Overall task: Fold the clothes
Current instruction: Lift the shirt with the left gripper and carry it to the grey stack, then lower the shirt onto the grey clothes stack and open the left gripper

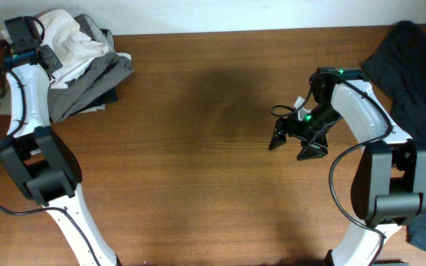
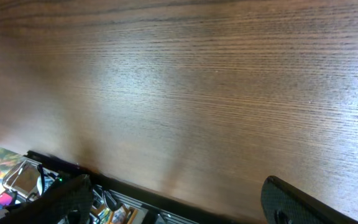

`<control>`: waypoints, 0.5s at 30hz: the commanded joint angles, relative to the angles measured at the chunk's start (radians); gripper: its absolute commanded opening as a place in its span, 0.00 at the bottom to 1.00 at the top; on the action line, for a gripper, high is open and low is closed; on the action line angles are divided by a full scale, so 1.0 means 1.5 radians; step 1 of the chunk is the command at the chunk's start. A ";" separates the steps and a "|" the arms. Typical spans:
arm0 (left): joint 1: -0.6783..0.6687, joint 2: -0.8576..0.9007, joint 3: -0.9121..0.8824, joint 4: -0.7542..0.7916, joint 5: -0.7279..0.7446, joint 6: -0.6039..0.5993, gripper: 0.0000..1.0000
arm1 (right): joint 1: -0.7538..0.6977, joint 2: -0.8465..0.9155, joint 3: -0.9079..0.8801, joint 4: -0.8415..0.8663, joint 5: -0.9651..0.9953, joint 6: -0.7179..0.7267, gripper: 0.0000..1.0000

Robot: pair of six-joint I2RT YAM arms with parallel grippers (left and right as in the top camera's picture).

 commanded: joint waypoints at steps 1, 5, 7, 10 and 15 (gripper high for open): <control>0.009 -0.035 0.020 0.014 -0.010 -0.010 0.14 | -0.001 -0.024 0.009 -0.002 -0.006 -0.005 0.90; 0.031 -0.029 0.020 0.031 -0.013 -0.010 0.72 | 0.016 -0.024 0.009 -0.005 -0.006 -0.006 0.90; 0.037 -0.029 0.020 0.017 -0.013 -0.010 0.72 | 0.021 -0.024 0.009 -0.004 -0.006 -0.006 0.90; 0.031 -0.055 0.020 -0.074 0.015 -0.010 0.75 | 0.025 -0.024 0.009 -0.001 -0.006 -0.006 0.90; 0.034 -0.057 0.017 -0.156 0.163 -0.010 0.75 | 0.025 -0.024 0.009 0.005 -0.006 -0.008 0.91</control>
